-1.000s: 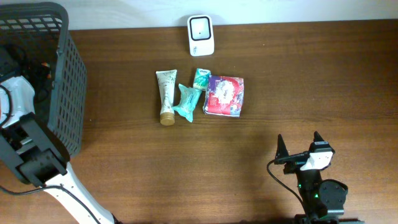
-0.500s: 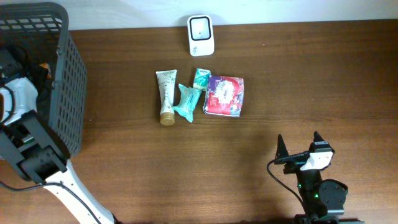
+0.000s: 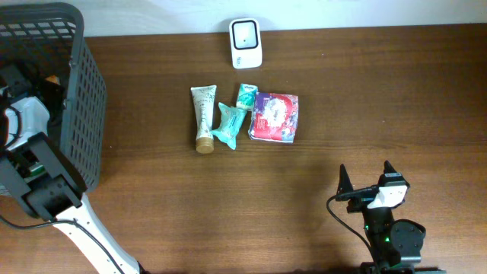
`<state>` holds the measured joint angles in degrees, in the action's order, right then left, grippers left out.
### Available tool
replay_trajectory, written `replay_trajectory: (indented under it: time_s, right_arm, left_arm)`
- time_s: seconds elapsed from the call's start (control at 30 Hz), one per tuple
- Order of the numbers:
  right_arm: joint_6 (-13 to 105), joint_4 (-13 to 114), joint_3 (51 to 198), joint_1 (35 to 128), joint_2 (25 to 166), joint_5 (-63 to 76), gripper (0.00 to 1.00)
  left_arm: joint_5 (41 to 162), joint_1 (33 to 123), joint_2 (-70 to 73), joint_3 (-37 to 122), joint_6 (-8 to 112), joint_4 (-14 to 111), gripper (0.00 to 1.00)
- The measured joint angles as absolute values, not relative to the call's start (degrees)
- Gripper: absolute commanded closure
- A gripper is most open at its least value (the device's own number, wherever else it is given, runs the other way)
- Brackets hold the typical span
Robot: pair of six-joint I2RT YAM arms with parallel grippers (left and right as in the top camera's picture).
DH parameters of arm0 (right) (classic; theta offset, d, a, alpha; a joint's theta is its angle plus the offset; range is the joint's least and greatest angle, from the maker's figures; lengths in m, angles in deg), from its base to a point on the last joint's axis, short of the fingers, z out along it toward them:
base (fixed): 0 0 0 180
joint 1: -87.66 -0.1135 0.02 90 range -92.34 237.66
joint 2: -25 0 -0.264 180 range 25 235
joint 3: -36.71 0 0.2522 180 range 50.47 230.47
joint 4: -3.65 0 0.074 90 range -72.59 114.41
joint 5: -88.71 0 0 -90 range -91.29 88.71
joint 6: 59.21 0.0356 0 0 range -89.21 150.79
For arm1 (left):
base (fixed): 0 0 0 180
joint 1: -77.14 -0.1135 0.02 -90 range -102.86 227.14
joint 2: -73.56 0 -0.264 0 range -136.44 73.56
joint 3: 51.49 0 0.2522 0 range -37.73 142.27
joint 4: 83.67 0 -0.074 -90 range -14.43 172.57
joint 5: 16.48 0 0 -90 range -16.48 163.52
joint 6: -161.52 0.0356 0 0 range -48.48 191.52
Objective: Scan the item barcode
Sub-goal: 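Reach the left gripper into the basket and grasp the orange Kleenex pack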
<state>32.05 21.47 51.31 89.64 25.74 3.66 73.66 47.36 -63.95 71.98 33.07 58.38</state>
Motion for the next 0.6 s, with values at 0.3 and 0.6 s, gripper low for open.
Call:
replay_trajectory:
  time_s: [0.3, 0.6]
  right_arm:
    - [32.12, 21.47, 51.31, 89.64, 25.74, 3.66, 0.01]
    - [32.07, 21.47, 51.31, 89.64, 25.74, 3.66, 0.01]
  left_arm:
    - [78.23, 45.30, -57.27, 73.53, 34.00, 46.23, 1.00]
    - [73.01, 44.49, -38.58, 74.67, 37.09, 41.82, 0.18]
